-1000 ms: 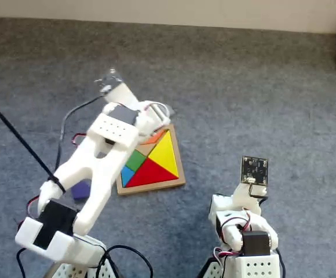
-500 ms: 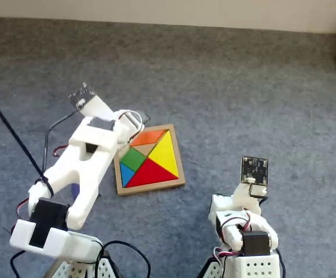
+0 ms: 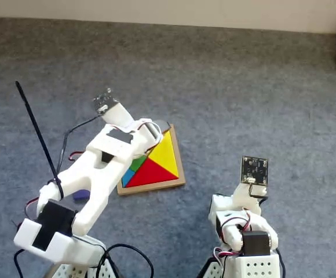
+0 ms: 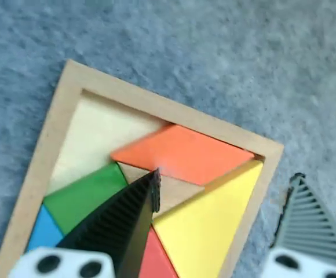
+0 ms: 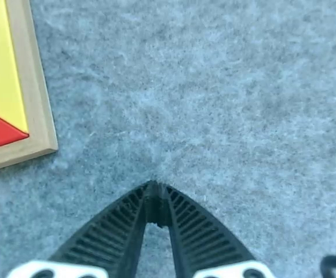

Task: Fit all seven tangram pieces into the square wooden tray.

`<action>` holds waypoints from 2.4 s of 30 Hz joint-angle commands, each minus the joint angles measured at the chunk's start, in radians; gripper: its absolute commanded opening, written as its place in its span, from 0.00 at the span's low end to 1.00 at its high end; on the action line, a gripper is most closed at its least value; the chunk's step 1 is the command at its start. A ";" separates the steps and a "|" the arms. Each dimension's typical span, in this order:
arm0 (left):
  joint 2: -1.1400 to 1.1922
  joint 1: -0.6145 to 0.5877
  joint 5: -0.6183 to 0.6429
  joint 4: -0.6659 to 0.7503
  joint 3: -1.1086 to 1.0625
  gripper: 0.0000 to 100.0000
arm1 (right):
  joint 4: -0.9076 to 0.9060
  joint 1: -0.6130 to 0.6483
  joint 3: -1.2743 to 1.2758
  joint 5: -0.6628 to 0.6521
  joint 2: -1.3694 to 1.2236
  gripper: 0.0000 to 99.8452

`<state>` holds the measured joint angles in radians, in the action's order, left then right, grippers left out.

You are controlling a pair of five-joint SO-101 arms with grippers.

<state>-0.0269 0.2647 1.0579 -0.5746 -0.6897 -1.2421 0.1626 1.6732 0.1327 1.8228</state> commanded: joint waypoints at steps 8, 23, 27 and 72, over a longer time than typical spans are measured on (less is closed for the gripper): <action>-0.054 -0.018 -0.003 -0.029 0.096 0.32 | -0.007 -0.013 0.136 0.008 0.013 0.01; -0.038 -0.133 -0.011 0.057 0.004 0.32 | -0.007 -0.013 0.136 0.008 0.013 0.01; -0.038 -0.073 -0.011 0.092 -0.041 0.32 | -0.007 -0.013 0.136 0.008 0.013 0.01; 0.186 0.024 0.026 -0.140 0.283 0.32 | -0.007 -0.013 0.136 0.008 0.013 0.01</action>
<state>0.1711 0.2647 1.0733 -0.7066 -0.4641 -1.2421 0.1626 1.6732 0.1327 1.8228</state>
